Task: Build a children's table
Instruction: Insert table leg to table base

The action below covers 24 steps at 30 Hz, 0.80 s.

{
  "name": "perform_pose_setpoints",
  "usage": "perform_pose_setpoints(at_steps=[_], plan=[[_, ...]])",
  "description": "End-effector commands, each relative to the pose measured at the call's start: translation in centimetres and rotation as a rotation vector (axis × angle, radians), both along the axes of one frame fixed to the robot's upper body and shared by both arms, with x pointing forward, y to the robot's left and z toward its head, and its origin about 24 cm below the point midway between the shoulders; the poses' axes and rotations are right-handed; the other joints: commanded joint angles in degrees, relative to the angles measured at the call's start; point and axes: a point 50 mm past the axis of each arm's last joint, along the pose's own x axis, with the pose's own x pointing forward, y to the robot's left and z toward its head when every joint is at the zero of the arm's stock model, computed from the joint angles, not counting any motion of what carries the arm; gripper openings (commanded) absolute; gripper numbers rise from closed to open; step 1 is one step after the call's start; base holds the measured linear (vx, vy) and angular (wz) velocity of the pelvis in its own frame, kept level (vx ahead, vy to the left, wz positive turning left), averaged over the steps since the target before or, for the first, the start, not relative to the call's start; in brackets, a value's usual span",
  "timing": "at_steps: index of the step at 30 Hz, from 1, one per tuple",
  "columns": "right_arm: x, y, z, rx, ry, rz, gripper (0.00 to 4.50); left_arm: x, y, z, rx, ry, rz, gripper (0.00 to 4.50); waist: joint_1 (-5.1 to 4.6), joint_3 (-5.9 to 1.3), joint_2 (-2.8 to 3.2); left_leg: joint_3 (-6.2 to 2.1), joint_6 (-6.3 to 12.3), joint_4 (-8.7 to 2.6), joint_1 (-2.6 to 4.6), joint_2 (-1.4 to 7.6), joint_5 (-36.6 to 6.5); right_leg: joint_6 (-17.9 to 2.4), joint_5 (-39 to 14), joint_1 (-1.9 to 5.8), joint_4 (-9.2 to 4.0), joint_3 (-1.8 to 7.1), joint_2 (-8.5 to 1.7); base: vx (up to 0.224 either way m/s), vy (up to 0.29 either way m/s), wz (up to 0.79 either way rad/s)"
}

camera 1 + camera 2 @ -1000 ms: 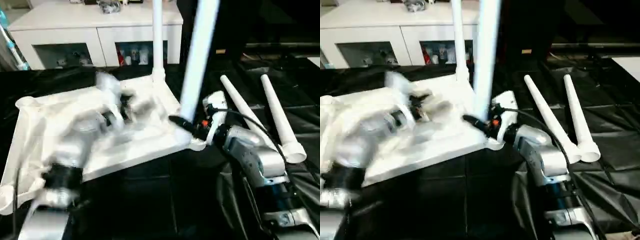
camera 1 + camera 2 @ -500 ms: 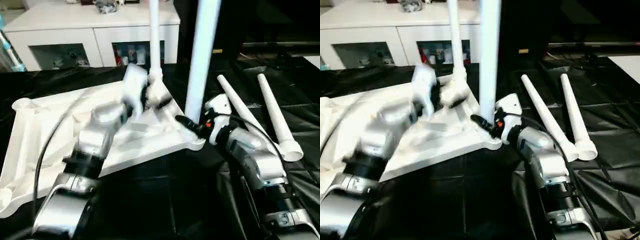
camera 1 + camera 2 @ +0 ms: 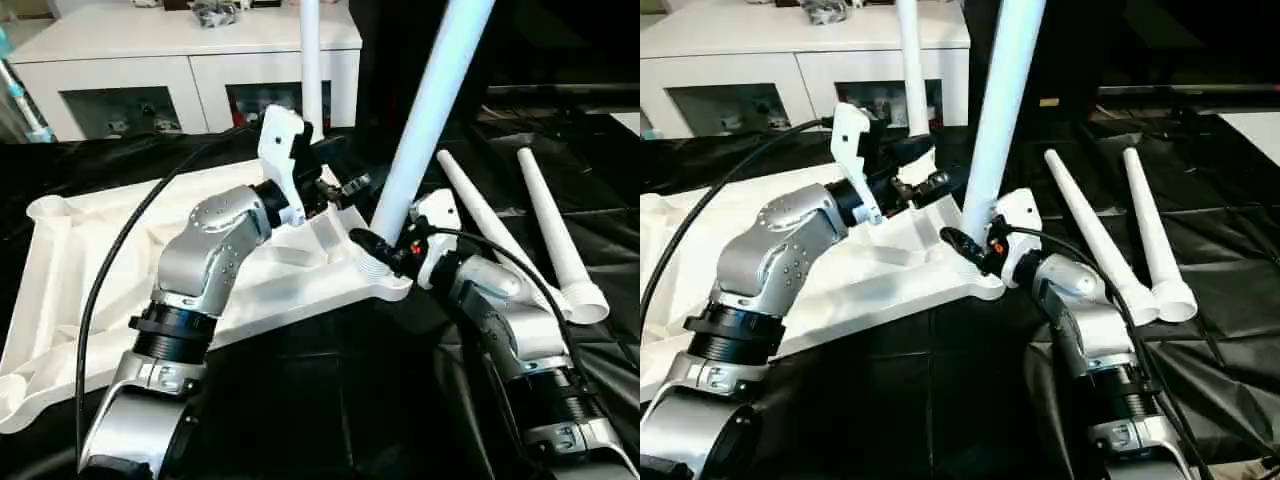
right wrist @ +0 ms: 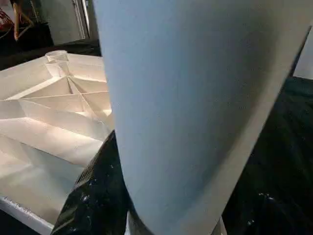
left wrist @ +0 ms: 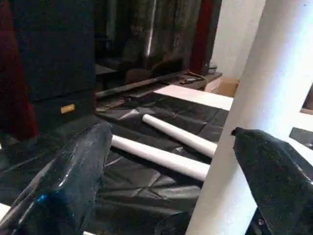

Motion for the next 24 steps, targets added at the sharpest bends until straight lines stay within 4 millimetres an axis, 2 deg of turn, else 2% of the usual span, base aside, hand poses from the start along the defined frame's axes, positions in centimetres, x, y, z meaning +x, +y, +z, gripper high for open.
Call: perform_pose_setpoints(at_steps=[1, 4, 6, 8, 9, 10, 12, 14, 15, 17, 18, 22, 23, 24], plan=[[0.2, 0.1, 0.3, -0.003, -0.015, -0.001, 1.88, -0.1, -0.2, -0.1, 0.016, 0.006, -0.008, 4.50, -0.13, -4.45, -0.19, 0.01, 1.38, -3.60, 1.16, 0.32, -12.25, -11.75, -8.38, 3.37, -4.31, 1.48, -2.32, 0.000, 0.000, 0.00], [0.5, -0.4, 0.6, 0.019, -0.013, -0.032, 1.88, 1.2, 1.4, -1.3, 0.109, -0.003, 0.131, 4.50, -0.34, -4.44, -0.11, -0.02, 1.53, -3.59, 1.11, 0.23, -12.13, -11.53, -7.37, 3.38, -4.38, 1.45, -2.15, 0.000, 0.000, 0.00], [0.6, -0.8, 0.7, 0.014, -0.012, -0.049, 1.88, 1.4, 1.9, -1.8, 0.174, -0.030, 0.151, 4.50, -0.53, -4.53, -0.06, -0.10, 1.45, -3.65, 1.14, 0.14, -12.20, -10.33, -7.90, 3.48, -4.43, 1.44, -2.20, 0.000, 0.000, 0.00], [1.0, -1.9, 0.7, -0.003, -0.011, -0.094, 1.88, 0.8, 2.6, -3.6, 0.278, -0.062, 0.054, 4.50, -0.57, -4.58, -0.02, -0.21, 1.17, -3.68, 1.14, 0.18, -11.93, -10.48, -7.97, 3.42, -4.44, 1.42, -2.33, 0.000, 0.000, 0.00], [1.1, -2.1, 0.7, -0.006, -0.009, -0.098, 1.88, 0.6, 2.6, -3.9, 0.286, -0.050, 0.019, 4.50, -0.63, -4.66, 0.05, -0.20, 0.95, -3.71, 1.14, 0.25, -11.83, -10.91, -7.73, 3.45, -4.31, 1.48, -2.44, 0.000, 0.000, 0.00], [1.2, -2.4, 0.8, -0.012, -0.005, -0.107, 1.88, 0.0, 2.5, -4.6, 0.302, -0.021, -0.060, 4.50, -0.70, -4.62, -0.20, -0.11, 0.93, -3.71, 1.11, 0.25, -11.47, -11.33, -7.17, 3.43, -4.24, 1.52, -2.40, 0.000, 0.000, 0.00], [1.3, -3.0, 0.7, -0.018, 0.011, -0.118, 1.88, -1.0, 2.3, -6.1, 0.359, 0.022, -0.185, 4.50, -0.76, -4.69, 0.08, -0.01, 1.19, -3.62, 1.21, 0.33, -11.20, -12.64, -5.48, 3.32, -3.87, 1.55, -2.38, 0.000, 0.000, 0.00], [1.4, -3.2, 0.7, -0.026, 0.014, -0.121, 1.87, -1.4, 2.1, -6.9, 0.400, 0.042, -0.237, 4.50, -0.86, -4.67, 0.03, 0.10, 1.47, -3.58, 1.22, 0.36, -11.30, -13.34, -4.33, 3.36, -3.82, 1.57, -2.37, 0.000, 0.000, 0.00], [1.4, -3.2, 0.7, -0.029, 0.015, -0.119, 1.87, -1.7, 2.0, -7.4, 0.423, 0.052, -0.279, 4.50, -0.84, -4.62, 0.22, 0.11, 1.63, -3.60, 1.25, 0.37, -11.61, -13.57, -4.38, 3.33, -3.83, 1.56, -2.42, 0.000, 0.000, 0.00], [1.3, -3.0, 0.6, -0.037, 0.017, -0.108, 1.87, -1.9, 1.6, -8.7, 0.456, 0.102, -0.335, 4.50, -0.91, -4.35, 0.15, 0.16, 1.47, -3.79, 1.36, 0.36, -13.24, -13.30, -6.82, 3.25, -4.28, 1.54, -2.46, 0.000, 0.000, 0.00], [1.2, -3.0, 0.6, -0.037, 0.017, -0.107, 1.87, -1.9, 1.6, -9.0, 0.470, 0.105, -0.332, 4.50, -0.92, -4.36, 0.07, 0.16, 1.18, -3.77, 1.33, 0.32, -13.66, -13.03, -7.91, 3.40, -4.25, 1.59, -2.52, 0.000, 0.000, 0.00], [1.2, -2.8, 0.6, -0.034, 0.019, -0.102, 1.87, -1.3, 2.0, -10.2, 0.535, 0.141, -0.286, 4.50, -1.08, -4.41, 0.56, 0.02, 0.65, -3.80, 1.42, 0.27, -14.32, -12.35, -8.55, 3.43, -4.41, 1.58, -2.51, 0.000, 0.000, 0.00], [1.2, -2.8, 0.5, -0.033, 0.019, -0.100, 1.87, -1.1, 2.1, -10.5, 0.541, 0.157, -0.266, 4.50, -1.17, -4.43, 0.47, 0.01, 0.65, -3.79, 1.35, 0.18, -14.19, -12.20, -8.52, 3.49, -4.45, 1.53, -2.41, 0.000, 0.000, 0.00], [1.1, -2.7, 0.5, -0.034, 0.021, -0.097, 1.87, -1.0, 2.4, -10.8, 0.541, 0.200, -0.246, 4.32, -1.08, -4.51, 0.77, -0.08, 0.60, -3.76, 1.38, 0.25, -13.89, -12.40, -8.10, 3.51, -4.31, 1.54, -2.57, 0.000, 0.000, 0.00]])
